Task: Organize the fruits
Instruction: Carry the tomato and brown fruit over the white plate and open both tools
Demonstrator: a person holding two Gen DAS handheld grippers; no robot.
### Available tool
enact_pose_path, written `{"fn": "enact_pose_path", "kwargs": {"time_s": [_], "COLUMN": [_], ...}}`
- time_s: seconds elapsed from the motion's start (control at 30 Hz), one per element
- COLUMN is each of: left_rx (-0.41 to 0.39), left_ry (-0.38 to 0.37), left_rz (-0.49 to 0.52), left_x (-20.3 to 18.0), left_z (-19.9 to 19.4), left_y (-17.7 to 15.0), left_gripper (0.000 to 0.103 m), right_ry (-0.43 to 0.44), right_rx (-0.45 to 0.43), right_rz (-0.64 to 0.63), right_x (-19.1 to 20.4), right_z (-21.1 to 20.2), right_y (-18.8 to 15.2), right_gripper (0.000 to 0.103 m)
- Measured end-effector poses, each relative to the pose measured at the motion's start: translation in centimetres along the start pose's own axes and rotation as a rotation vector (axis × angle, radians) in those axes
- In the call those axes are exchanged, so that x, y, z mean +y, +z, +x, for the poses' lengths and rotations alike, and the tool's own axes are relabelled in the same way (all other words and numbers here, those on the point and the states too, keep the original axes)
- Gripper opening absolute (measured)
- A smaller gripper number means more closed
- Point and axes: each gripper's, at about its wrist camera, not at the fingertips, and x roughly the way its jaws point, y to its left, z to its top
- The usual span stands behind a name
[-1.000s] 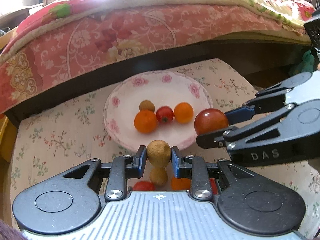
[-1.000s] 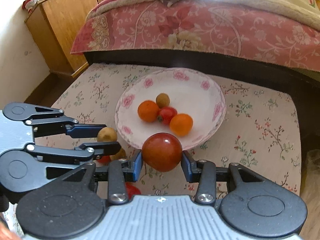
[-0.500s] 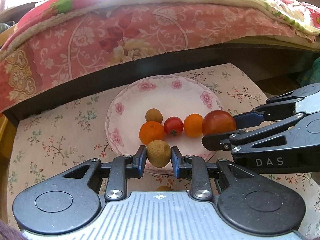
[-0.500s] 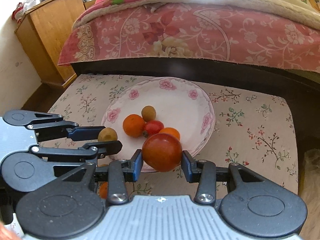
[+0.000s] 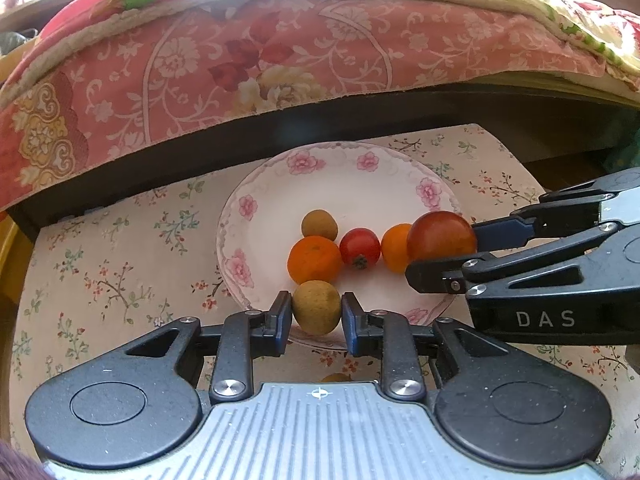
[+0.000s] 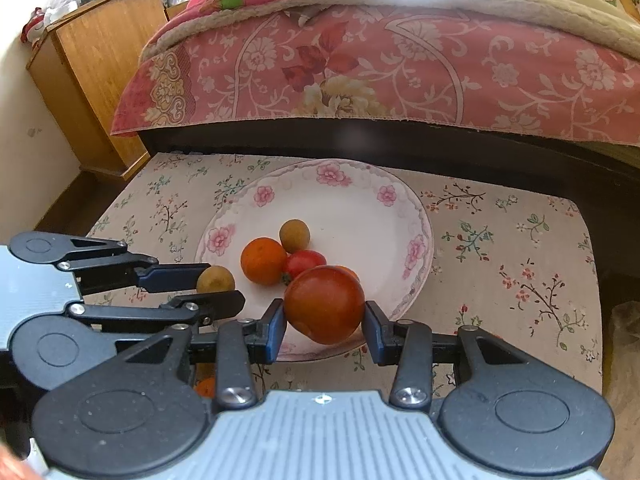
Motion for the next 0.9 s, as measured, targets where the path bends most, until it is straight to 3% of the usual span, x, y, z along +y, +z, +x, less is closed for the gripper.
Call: {"fn": "enact_pose_path", "kwargs": {"time_s": [0.9], "left_rx": [-0.044], "left_ry": [0.010], "left_rz": [-0.017], "left_x": [0.1], "left_z": [-1.5], "left_y": [0.4], "left_gripper": [0.041], "right_ry": [-0.002], "right_rx": [-0.032], "right_rz": [0.031], "right_x": [-0.3], "right_z": [-0.5], "right_y": [0.1], "right_gripper": [0.049]}}
